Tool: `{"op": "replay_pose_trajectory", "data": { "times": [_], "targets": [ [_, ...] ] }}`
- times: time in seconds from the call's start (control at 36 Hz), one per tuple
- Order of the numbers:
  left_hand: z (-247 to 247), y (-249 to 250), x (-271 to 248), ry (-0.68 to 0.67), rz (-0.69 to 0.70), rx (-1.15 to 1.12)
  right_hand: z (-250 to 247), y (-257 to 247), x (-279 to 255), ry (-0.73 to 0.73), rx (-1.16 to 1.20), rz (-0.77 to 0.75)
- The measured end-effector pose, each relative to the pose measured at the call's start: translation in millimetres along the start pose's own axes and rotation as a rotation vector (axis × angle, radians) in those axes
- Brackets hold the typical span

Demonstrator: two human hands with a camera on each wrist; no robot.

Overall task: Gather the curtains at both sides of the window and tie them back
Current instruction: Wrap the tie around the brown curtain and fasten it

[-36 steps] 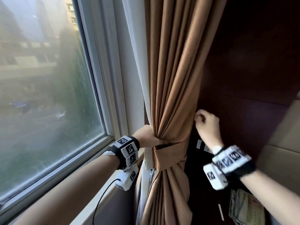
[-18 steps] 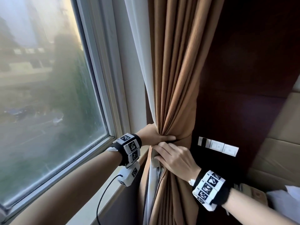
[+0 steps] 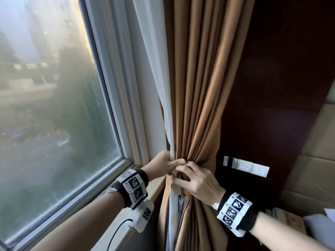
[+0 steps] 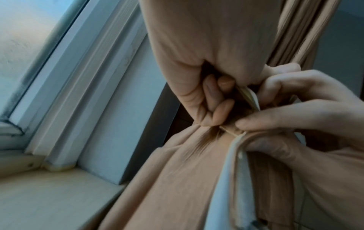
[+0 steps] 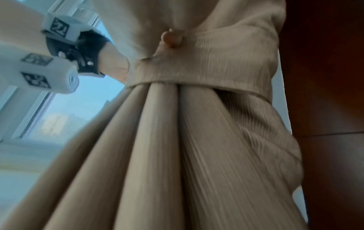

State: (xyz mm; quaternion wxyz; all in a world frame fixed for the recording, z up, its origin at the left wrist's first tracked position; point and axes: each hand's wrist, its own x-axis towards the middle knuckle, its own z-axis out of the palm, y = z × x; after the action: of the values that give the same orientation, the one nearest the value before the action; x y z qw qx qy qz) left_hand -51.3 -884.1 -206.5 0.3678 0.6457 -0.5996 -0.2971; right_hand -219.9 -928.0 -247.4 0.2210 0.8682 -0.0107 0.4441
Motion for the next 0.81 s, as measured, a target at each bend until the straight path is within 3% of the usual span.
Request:
{"op": "replay_pose_trajectory", "data": {
  "times": [0.31, 0.5, 0.67, 0.81],
  "targets": [
    [-32.3, 16.2, -13.9, -0.072, -0.016, 0.226, 16.1, 17.0, 17.4, -0.124, 0.011, -0.128],
    [-51.5, 16.9, -17.3, -0.162, -0.026, 0.198, 19.7, 21.6, 19.0, -0.142, 0.055, -0.166],
    [-50.3, 11.7, -19.8, -0.016, 0.050, 0.240, 18.5, 21.7, 15.3, -0.085, 0.122, -0.140],
    [-48.4, 14.6, -21.7, 0.089, 0.132, 0.432, 21.7, 25.0, 8.5, -0.077, 0.149, -0.058]
  ]
}}
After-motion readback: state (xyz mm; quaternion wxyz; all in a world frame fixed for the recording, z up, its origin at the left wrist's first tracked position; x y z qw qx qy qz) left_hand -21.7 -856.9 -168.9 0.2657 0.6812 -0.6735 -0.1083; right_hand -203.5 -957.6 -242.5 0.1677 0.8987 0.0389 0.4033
